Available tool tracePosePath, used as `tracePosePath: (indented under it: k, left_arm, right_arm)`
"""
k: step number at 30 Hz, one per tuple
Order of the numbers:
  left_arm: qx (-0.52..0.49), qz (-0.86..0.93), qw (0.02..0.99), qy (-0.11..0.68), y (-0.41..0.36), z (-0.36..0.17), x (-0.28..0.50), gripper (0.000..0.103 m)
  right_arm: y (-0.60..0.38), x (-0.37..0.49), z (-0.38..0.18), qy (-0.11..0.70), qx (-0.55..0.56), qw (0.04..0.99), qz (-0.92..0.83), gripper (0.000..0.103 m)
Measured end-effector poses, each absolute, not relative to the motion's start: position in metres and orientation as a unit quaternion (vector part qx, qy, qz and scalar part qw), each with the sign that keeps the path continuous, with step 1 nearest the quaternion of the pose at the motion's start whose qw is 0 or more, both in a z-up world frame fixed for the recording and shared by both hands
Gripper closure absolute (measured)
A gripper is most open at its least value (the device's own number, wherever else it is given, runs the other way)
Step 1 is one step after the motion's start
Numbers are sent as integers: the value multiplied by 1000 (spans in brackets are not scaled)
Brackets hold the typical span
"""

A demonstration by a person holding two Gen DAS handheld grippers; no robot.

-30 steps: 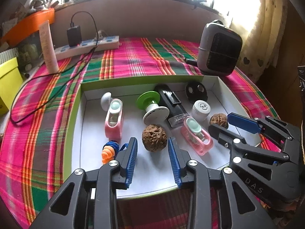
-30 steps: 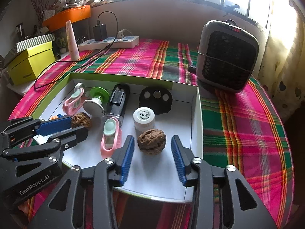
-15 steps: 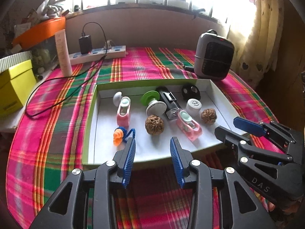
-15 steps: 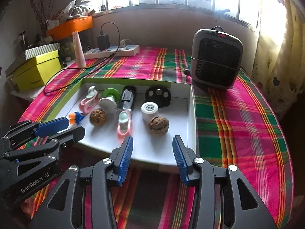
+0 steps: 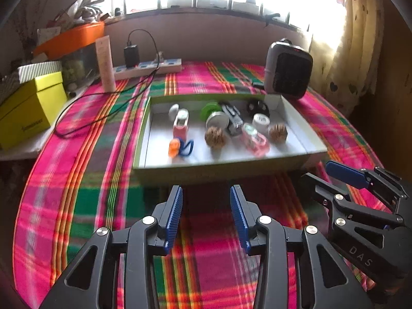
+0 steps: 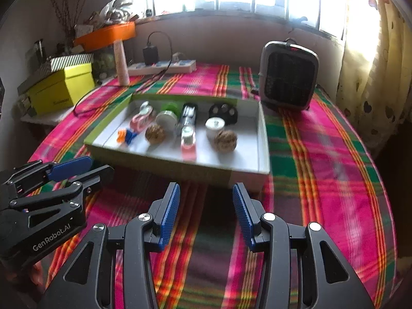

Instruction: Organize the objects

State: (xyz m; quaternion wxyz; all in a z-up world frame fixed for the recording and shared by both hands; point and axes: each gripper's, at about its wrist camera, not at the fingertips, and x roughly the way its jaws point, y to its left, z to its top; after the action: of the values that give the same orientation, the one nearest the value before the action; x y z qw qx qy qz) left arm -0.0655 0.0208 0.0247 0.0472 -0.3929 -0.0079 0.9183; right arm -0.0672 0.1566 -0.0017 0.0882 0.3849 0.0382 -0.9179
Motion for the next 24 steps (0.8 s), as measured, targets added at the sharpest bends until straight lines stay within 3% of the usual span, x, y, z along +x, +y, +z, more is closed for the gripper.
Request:
tracePosePath:
  k: [24]
  left_arm:
    - [-424,905,31,8,33,-3,-42,59]
  right_arm:
    - [166,-49,-28,27,429,58,-901,57]
